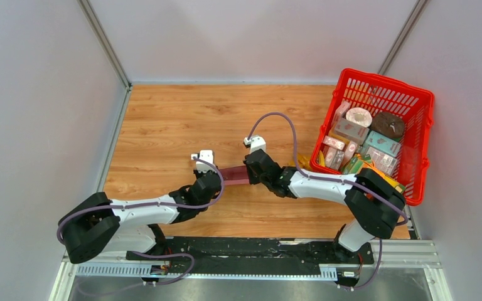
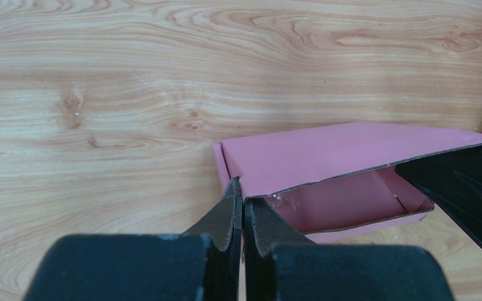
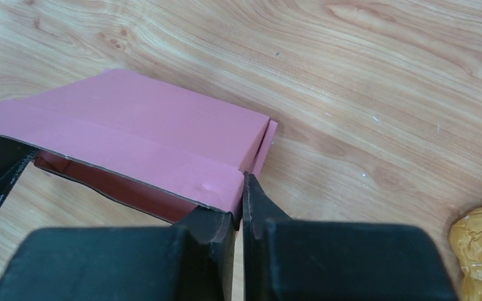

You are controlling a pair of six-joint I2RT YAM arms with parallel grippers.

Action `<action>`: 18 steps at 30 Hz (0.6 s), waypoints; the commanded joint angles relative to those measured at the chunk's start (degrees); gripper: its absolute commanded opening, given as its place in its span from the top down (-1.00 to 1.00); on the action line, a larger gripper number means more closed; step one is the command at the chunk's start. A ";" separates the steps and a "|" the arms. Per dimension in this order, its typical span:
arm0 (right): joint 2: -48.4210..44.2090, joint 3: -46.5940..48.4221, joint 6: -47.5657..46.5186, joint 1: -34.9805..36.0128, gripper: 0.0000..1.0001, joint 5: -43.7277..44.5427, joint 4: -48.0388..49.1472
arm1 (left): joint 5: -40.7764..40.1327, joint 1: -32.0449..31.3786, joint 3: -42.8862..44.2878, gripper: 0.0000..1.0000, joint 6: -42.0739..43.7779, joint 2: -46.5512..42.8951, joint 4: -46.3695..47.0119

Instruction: Fold the paper box

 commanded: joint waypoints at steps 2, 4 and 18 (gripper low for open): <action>-2.67 -0.30 4.28 1.18 0.75 0.48 0.28 | 2.62 -2.52 -2.27 1.00 -0.82 -0.28 -1.92; -3.64 0.13 5.77 1.18 0.59 1.09 -5.32 | 1.13 -3.48 -2.62 1.00 -0.99 0.16 -2.62; -20.60 -1.02 20.11 1.53 -0.07 -9.79 -24.51 | -2.49 -6.91 -2.53 1.00 -3.10 3.67 -3.32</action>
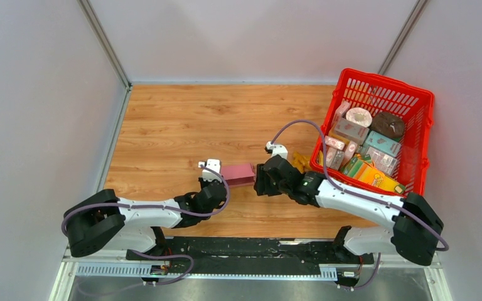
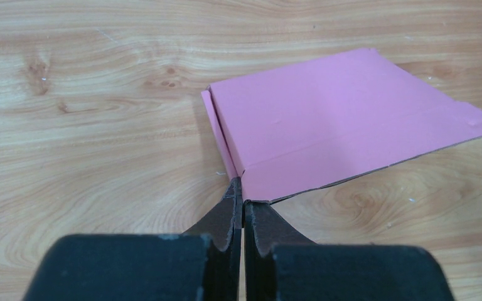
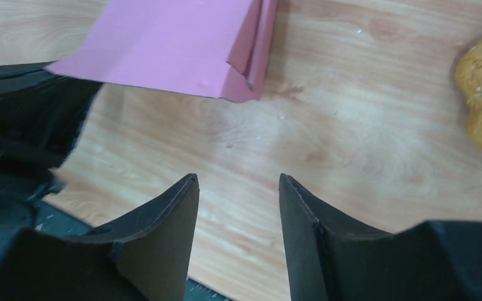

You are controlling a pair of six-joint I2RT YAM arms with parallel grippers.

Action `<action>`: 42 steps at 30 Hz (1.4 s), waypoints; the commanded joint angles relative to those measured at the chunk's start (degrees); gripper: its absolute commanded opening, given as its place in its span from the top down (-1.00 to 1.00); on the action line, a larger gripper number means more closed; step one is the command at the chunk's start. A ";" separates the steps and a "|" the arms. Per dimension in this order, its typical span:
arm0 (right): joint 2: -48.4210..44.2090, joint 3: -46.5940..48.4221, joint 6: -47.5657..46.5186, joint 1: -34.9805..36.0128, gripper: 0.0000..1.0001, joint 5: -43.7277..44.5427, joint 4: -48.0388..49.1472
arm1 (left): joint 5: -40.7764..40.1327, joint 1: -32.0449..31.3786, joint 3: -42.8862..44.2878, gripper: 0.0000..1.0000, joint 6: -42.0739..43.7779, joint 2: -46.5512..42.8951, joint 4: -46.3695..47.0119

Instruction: Fold the paper box

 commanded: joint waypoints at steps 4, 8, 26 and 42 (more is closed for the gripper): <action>-0.77 9.81 0.19 0.09 0.00 -3.07 -5.46 | -0.65 -1.06 -0.48 1.00 -2.40 2.91 -2.71; 6.42 13.51 -5.36 -0.27 0.33 -1.83 -0.02 | -0.65 -1.24 -0.48 1.00 -2.84 3.18 -2.98; 19.89 10.53 -7.39 -0.53 0.66 -2.44 12.91 | 12.43 -1.33 -5.84 0.17 -3.12 -22.81 -19.48; 17.70 5.25 -6.42 -0.62 0.63 -4.46 13.97 | 37.93 16.16 5.93 0.49 -5.22 -11.10 -13.71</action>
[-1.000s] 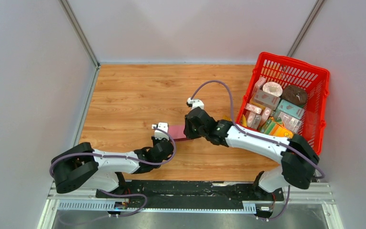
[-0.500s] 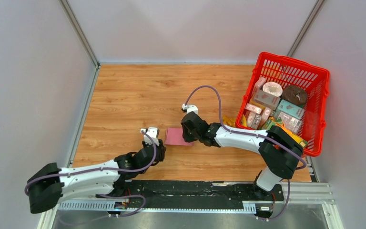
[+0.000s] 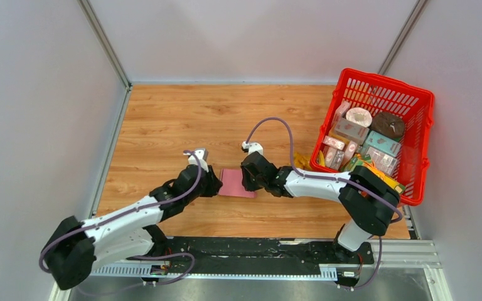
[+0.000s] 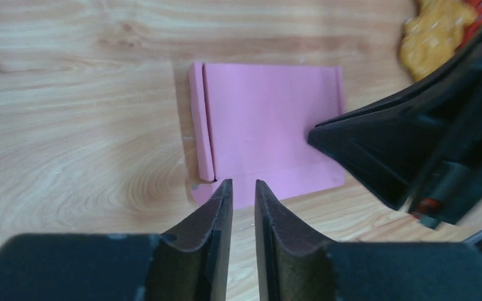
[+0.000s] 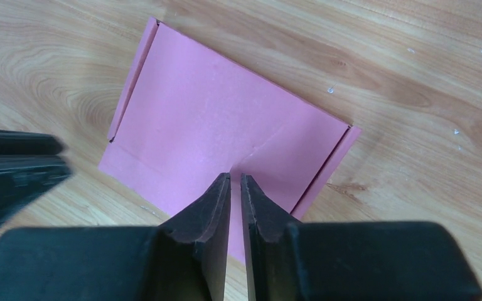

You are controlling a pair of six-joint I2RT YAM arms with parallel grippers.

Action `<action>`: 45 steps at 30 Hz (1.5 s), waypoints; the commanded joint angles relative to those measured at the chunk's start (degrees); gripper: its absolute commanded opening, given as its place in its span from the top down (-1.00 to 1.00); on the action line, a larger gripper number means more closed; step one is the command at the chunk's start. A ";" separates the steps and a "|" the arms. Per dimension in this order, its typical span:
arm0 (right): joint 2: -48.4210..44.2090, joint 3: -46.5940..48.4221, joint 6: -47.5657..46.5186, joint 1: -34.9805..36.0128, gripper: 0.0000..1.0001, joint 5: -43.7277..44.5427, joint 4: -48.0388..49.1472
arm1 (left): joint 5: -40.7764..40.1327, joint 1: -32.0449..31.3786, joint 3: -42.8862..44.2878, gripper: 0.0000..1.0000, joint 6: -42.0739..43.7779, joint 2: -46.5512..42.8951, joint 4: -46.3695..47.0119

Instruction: Fold the paper box

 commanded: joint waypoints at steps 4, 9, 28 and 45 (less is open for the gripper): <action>-4.43 0.21 -0.24 -0.29 0.58 -0.25 -3.75 | 11.15 1.02 1.19 0.62 -1.09 15.59 13.71; -8.92 -0.23 -1.38 -1.69 0.35 0.45 -8.66 | 9.75 1.02 -1.88 0.68 -1.45 18.24 16.54; -4.19 -0.32 1.51 -6.97 -0.01 -7.02 -7.53 | 9.38 4.09 7.07 0.16 6.19 0.22 -5.78; -4.79 -6.29 0.03 -6.71 0.43 -9.92 -0.51 | 28.81 17.18 15.51 -0.17 13.41 22.80 -0.96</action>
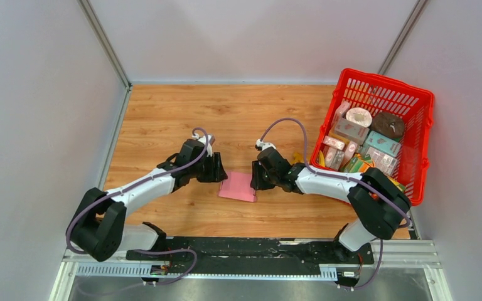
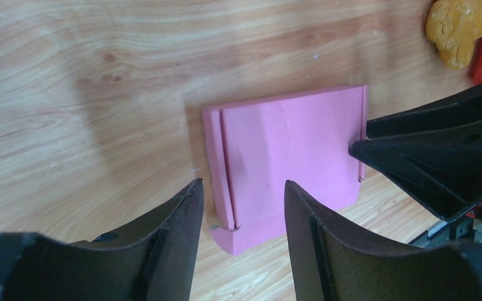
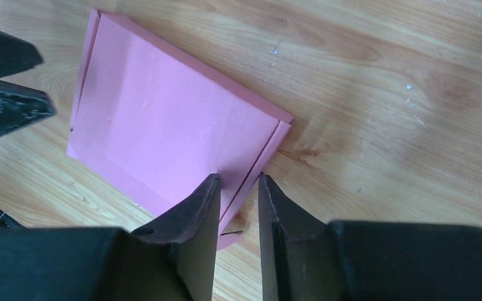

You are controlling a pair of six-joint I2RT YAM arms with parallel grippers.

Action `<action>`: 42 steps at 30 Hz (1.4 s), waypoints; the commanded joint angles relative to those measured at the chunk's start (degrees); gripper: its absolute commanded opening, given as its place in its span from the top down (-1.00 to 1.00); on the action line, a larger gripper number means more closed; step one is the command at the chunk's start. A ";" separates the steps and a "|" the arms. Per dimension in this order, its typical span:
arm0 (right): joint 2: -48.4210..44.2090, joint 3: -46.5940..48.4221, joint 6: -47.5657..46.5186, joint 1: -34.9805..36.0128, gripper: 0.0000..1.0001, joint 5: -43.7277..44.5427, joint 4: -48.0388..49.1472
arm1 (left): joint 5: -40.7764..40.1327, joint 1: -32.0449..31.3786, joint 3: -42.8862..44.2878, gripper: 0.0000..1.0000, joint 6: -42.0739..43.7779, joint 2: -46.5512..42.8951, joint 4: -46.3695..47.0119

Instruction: Fold the paper box

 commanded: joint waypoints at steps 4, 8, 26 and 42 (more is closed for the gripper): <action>-2.59 -4.77 -2.21 0.35 0.57 2.01 3.72 | 9.44 2.05 2.33 -0.17 2.02 5.69 6.21; -3.29 -6.62 -1.60 0.09 0.64 4.73 3.54 | 10.42 2.05 0.67 -0.19 0.70 6.22 7.61; -4.44 -11.45 1.74 -1.49 0.78 8.42 4.33 | 6.89 2.05 -7.24 -0.28 -5.63 -4.77 5.05; -2.42 -11.81 3.41 -4.04 0.81 7.11 4.33 | 14.37 1.87 -11.64 -0.36 -16.44 5.24 24.47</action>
